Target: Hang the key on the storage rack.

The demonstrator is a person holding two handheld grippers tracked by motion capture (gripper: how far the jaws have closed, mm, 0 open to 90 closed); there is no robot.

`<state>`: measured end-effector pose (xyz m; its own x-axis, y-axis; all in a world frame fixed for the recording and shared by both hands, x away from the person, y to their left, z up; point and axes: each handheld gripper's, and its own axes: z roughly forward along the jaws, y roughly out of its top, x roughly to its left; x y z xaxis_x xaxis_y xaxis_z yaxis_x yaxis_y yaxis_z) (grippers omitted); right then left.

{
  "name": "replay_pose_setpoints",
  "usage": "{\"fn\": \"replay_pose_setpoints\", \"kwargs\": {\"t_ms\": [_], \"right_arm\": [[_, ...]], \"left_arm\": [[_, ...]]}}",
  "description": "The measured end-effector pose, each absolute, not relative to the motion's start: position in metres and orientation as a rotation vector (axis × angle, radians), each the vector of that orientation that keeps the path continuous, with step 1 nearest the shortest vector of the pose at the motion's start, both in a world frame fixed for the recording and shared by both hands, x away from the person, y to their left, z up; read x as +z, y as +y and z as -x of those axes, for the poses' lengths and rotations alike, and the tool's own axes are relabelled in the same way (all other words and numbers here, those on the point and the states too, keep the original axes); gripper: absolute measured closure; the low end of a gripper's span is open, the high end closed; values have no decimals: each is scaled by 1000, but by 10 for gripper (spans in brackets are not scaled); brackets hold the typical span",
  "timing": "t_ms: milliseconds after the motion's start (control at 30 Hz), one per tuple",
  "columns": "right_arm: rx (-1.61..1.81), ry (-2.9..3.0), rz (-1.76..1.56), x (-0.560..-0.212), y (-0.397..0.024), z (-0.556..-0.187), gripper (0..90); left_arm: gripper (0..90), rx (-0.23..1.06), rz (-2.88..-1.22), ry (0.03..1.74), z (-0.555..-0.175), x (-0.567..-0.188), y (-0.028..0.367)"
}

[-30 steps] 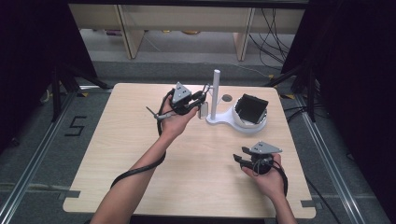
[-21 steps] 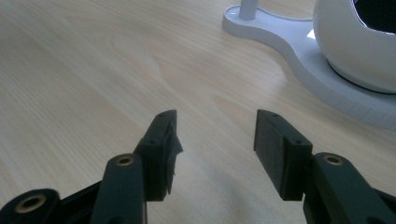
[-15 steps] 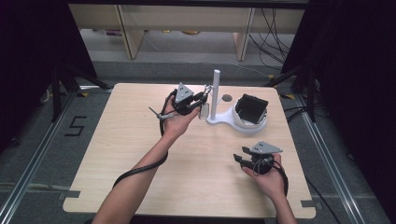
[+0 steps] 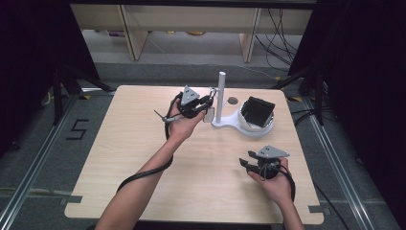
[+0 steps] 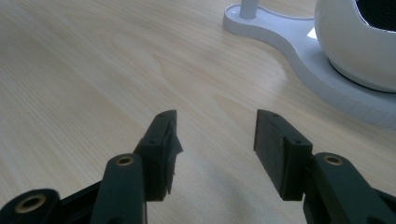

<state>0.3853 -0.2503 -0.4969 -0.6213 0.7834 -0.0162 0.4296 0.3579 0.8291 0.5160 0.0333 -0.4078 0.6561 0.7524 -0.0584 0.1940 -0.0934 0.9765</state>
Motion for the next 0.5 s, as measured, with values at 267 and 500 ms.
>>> {"fn": "replay_pose_setpoints", "kwargs": {"t_ms": [267,500], "right_arm": [[1172,2221,-1058,-498,-250,-386,503],[1168,2212,-1059,-497,-251,-385,503]], "left_arm": [[731,548,-1647,798,-519,-409,31],[697,556,-1663,788,-513,-408,38]]}}
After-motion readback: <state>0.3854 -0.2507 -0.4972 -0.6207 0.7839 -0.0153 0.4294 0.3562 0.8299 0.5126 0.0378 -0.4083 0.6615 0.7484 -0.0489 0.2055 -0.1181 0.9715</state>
